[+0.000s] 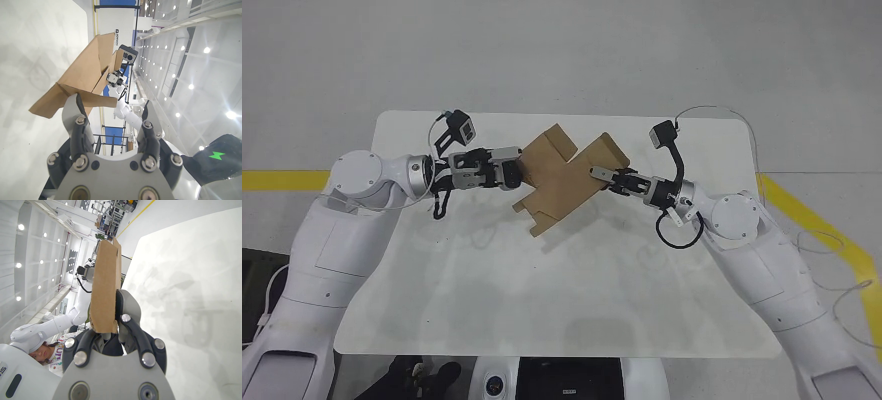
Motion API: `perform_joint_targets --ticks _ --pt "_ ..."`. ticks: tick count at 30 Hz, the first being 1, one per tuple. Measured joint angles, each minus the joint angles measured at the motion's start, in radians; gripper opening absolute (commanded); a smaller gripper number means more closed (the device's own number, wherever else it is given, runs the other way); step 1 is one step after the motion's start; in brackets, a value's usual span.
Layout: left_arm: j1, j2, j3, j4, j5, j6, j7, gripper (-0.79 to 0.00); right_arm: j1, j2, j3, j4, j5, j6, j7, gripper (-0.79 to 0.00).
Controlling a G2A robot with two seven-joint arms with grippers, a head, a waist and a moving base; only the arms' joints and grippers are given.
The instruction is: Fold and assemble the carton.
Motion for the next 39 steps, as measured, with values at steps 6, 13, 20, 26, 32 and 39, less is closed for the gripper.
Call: perform_joint_targets --ticks 6,13,20,26,32,39 --pt "0.005 0.0 -0.003 0.01 0.011 0.001 -0.002 -0.209 -0.003 -0.004 0.01 0.003 -0.005 0.002 0.001 -0.785" --pt "0.011 0.001 -0.016 0.012 0.014 0.006 -0.005 -0.265 -0.007 -0.009 0.019 0.004 -0.009 0.002 0.002 -0.785" --pt "0.013 -0.001 -0.006 0.011 0.036 0.009 0.004 -0.425 -0.007 -0.015 0.024 0.003 -0.012 0.001 0.008 -0.785" --pt "0.012 -0.004 0.007 0.025 0.076 0.013 0.025 -0.474 -0.01 -0.019 0.032 0.005 -0.018 -0.001 0.013 -0.785" --pt "0.006 -0.006 0.019 0.039 0.119 0.008 0.033 -0.529 -0.01 -0.022 0.037 0.004 -0.02 0.004 0.024 -0.785" --pt "0.0 -0.009 0.024 0.051 0.123 0.009 0.03 -0.727 -0.006 -0.027 0.04 0.007 -0.026 0.007 0.031 -0.785"
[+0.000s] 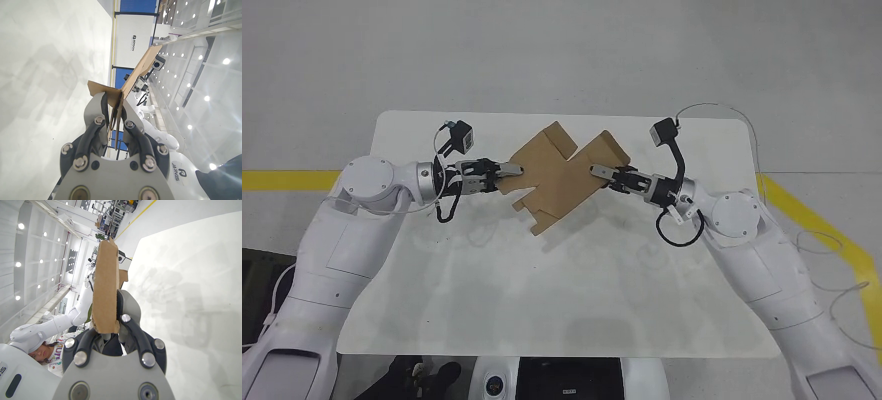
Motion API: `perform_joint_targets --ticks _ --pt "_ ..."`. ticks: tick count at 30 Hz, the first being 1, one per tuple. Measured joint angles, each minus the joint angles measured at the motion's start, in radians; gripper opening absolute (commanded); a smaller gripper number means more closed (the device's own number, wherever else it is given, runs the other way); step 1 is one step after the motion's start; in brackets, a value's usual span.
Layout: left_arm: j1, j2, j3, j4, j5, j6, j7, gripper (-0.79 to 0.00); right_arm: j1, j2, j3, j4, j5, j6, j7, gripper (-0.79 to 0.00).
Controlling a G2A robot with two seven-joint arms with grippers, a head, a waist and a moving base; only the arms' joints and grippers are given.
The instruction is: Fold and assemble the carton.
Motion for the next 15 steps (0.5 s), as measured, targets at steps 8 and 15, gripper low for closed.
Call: perform_joint_targets --ticks 8,15 --pt "-0.005 -0.002 -0.003 0.003 -0.015 0.01 -0.014 -0.677 0.005 -0.005 0.003 0.004 -0.013 0.01 0.009 -0.785" --pt "-0.003 -0.003 -0.008 0.002 -0.015 0.009 -0.017 -0.785 0.012 -0.012 -0.001 0.006 -0.02 0.017 0.012 -0.785"
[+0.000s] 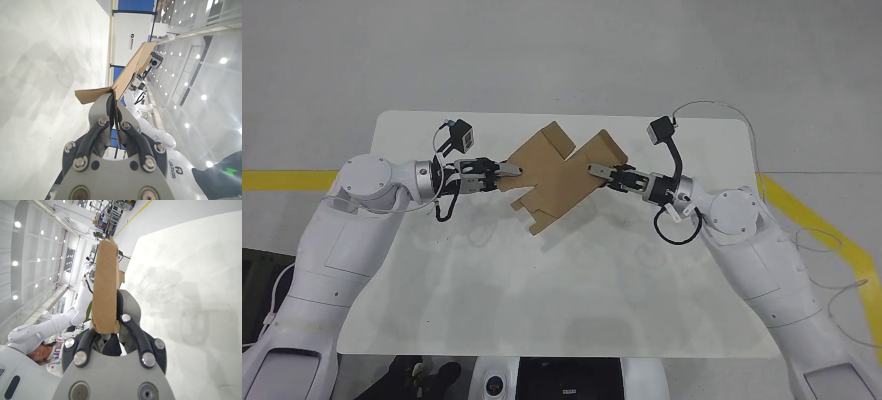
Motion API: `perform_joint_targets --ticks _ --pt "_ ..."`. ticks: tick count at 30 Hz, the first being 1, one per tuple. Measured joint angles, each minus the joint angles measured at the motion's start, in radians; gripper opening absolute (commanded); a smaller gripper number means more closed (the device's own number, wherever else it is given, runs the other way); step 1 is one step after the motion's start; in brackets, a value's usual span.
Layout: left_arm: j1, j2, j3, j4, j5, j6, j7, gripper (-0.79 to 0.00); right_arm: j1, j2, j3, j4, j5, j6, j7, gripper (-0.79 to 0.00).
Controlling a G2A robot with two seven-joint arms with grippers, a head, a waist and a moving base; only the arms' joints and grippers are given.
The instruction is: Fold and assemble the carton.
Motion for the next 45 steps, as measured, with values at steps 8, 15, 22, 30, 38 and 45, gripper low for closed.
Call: perform_joint_targets --ticks 8,15,22,30,38,45 --pt "-0.003 0.001 -0.016 -0.011 0.016 -0.042 0.002 -0.785 -0.021 0.003 0.031 0.01 -0.009 -0.003 -0.007 0.0" --pt "-0.007 0.009 -0.05 -0.04 0.06 -0.129 -0.004 -0.785 -0.092 0.034 0.157 -0.047 -0.071 0.011 -0.011 0.0" --pt "-0.008 0.016 -0.06 -0.077 0.105 -0.227 -0.089 -0.785 -0.116 0.049 0.207 -0.12 -0.052 -0.057 0.096 -0.065" --pt "0.008 0.022 -0.054 -0.108 0.124 -0.288 -0.187 -0.785 0.009 0.023 0.086 -0.029 0.068 -0.202 0.281 -0.434" --pt "0.032 0.028 -0.051 -0.143 0.097 -0.294 -0.253 -0.785 0.119 -0.011 -0.025 0.104 0.161 -0.291 0.389 -0.465" --pt "0.051 0.031 -0.051 -0.172 0.085 -0.292 -0.268 -0.785 0.179 -0.038 -0.11 0.159 0.196 -0.286 0.405 -0.505"
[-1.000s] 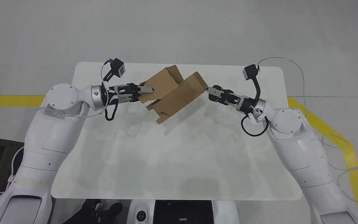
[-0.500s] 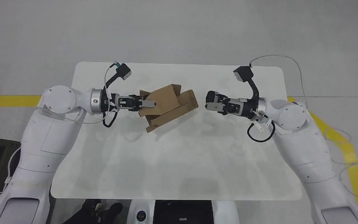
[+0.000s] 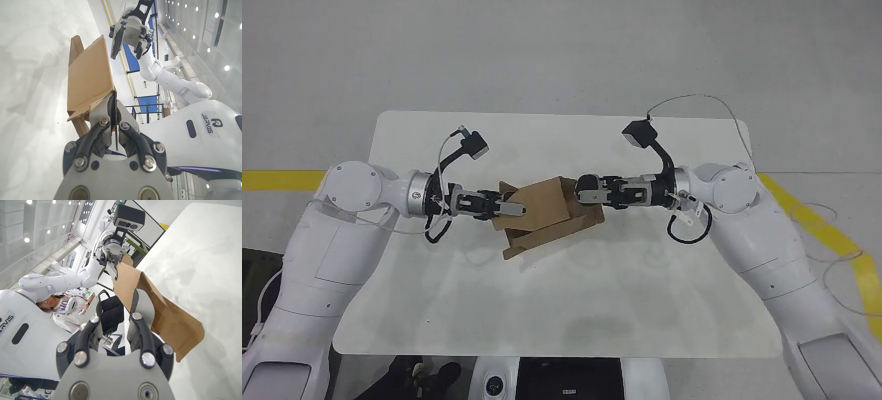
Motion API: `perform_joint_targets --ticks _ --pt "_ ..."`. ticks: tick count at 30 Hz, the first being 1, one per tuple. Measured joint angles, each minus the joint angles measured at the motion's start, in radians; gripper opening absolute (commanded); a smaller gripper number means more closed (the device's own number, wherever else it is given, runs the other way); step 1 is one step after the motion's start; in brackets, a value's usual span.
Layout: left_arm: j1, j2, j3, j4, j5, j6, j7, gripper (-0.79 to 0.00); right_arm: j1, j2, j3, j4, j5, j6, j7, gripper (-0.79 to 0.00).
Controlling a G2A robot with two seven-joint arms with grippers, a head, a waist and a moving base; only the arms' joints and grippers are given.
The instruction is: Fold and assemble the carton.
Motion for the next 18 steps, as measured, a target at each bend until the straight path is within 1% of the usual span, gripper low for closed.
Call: perform_joint_targets --ticks 8,18 --pt "0.009 0.003 -0.002 -0.021 -0.013 0.007 -0.005 -0.785 0.042 -0.022 -0.073 0.05 0.005 0.01 0.01 -0.508" --pt "0.016 0.007 -0.008 -0.029 -0.024 0.011 -0.007 -0.785 0.076 -0.04 -0.122 0.075 0.018 0.023 0.022 -0.517"
